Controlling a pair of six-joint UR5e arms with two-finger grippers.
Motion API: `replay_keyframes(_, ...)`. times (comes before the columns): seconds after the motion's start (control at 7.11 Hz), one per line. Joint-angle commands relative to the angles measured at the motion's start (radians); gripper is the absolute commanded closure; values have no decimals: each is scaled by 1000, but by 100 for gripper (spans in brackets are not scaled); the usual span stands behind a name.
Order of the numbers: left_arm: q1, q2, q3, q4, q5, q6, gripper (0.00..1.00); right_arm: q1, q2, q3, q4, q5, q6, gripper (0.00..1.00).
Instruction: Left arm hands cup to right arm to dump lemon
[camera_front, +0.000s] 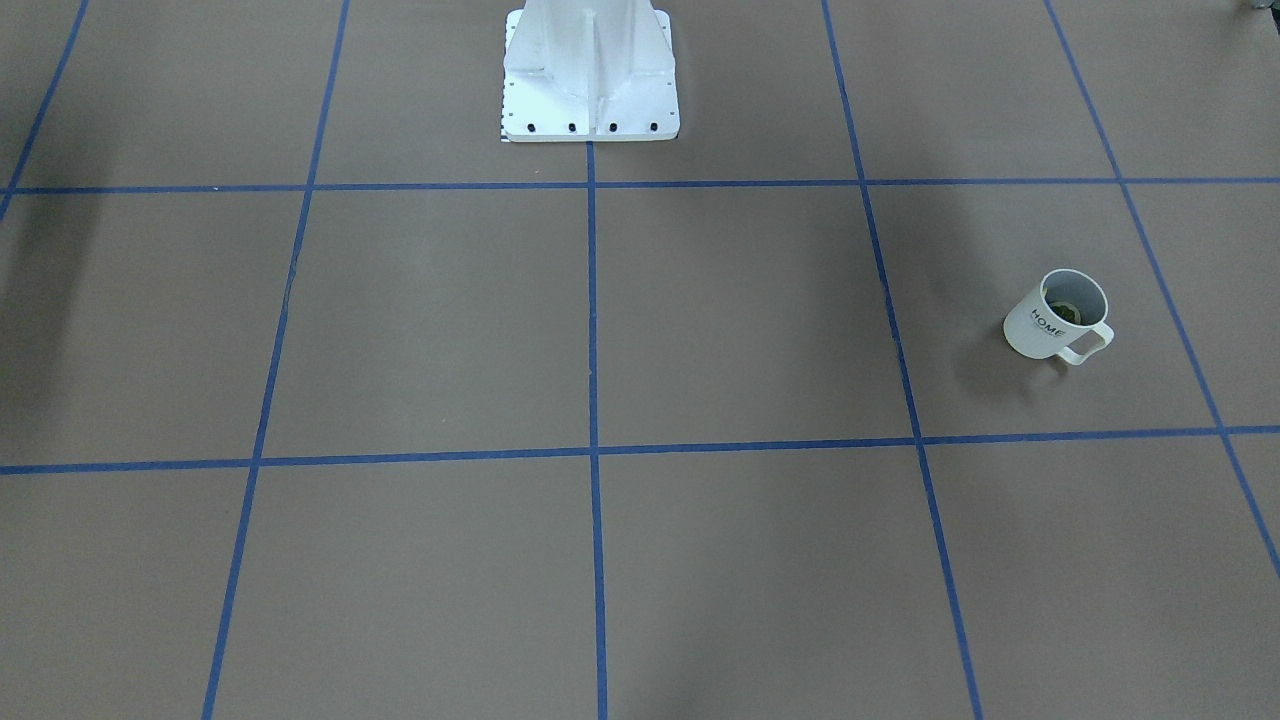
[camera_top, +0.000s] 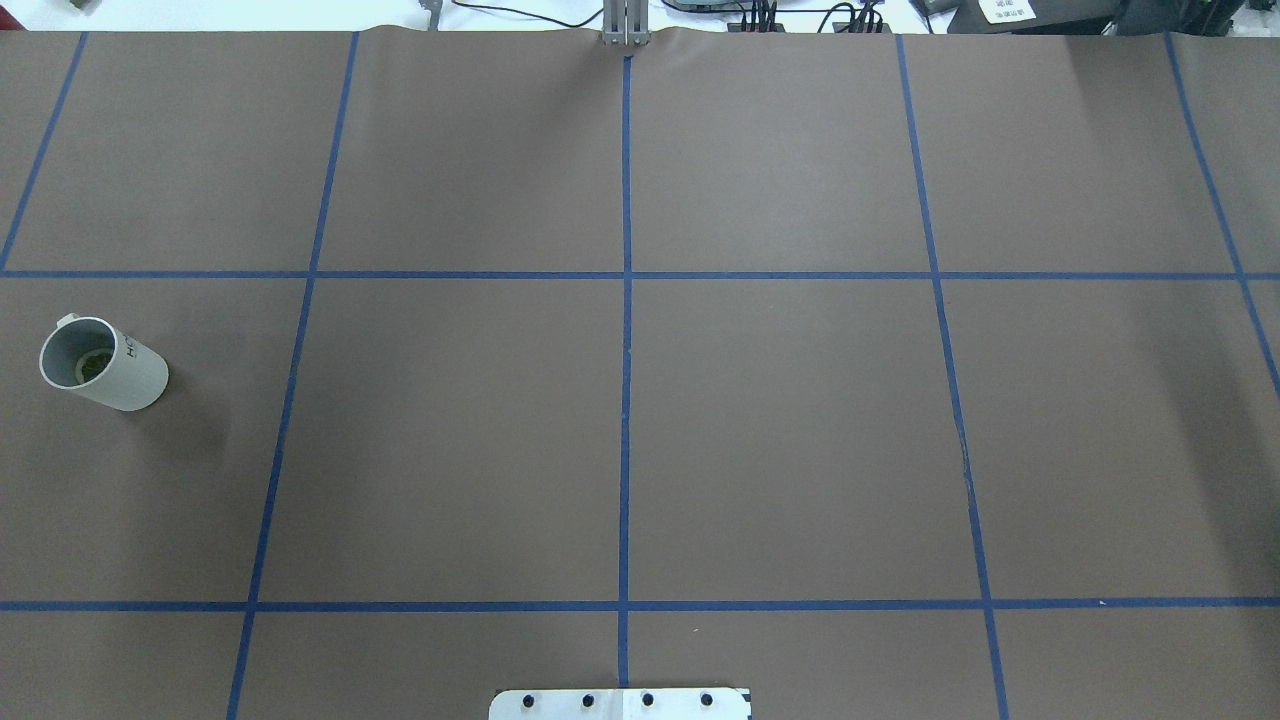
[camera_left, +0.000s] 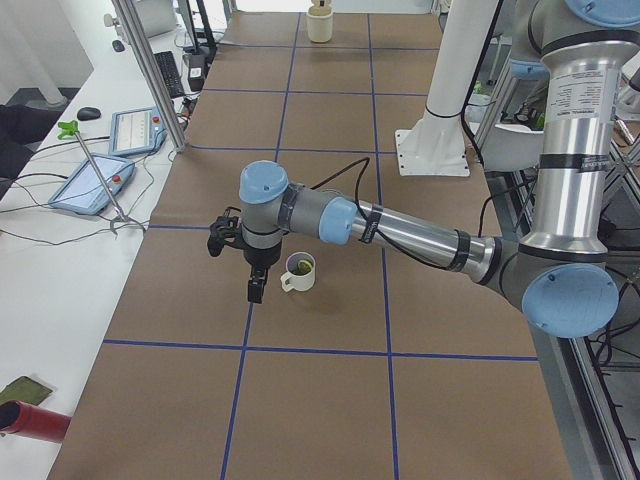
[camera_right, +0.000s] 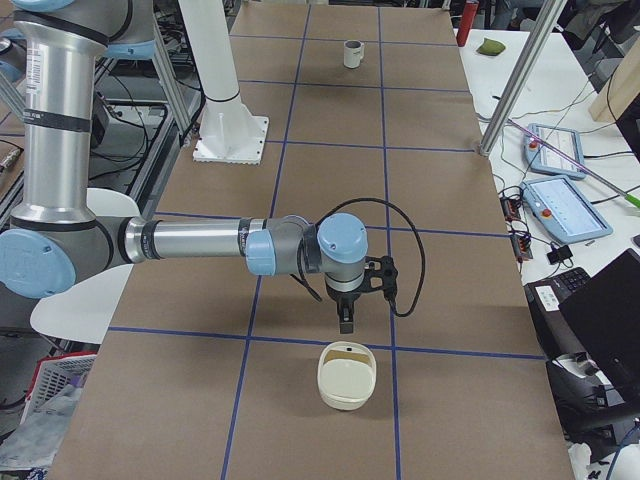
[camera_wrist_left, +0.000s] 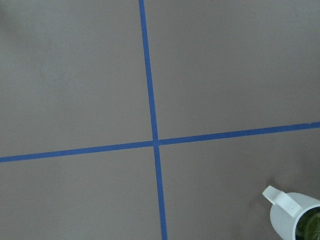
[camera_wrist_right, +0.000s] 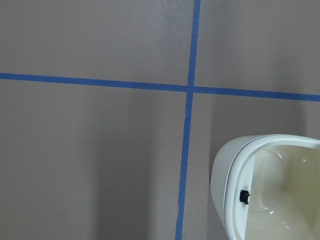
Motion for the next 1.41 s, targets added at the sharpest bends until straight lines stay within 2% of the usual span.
replay_keyframes(0.0, 86, 6, -29, -42, -44, -345, 0, 0, 2, 2, 0, 0, 0, 0)
replay_keyframes(0.14, 146, 13, -45, -70, -43, -527, 0, 0, -1, 8, 0, 0, 0, 0)
replay_keyframes(0.42, 243, 44, -42, -120, -21, -673, 0, 0, -1, 9, 0, 0, 0, 0)
replay_keyframes(0.7, 349, 100, -27, -273, 37, -798, 0, 0, -2, 9, 0, 0, 0, 0)
replay_keyframes(1.27, 378, 92, 70, -343, 37, -801, 0, 0, -2, 8, 0, -3, 0, 0)
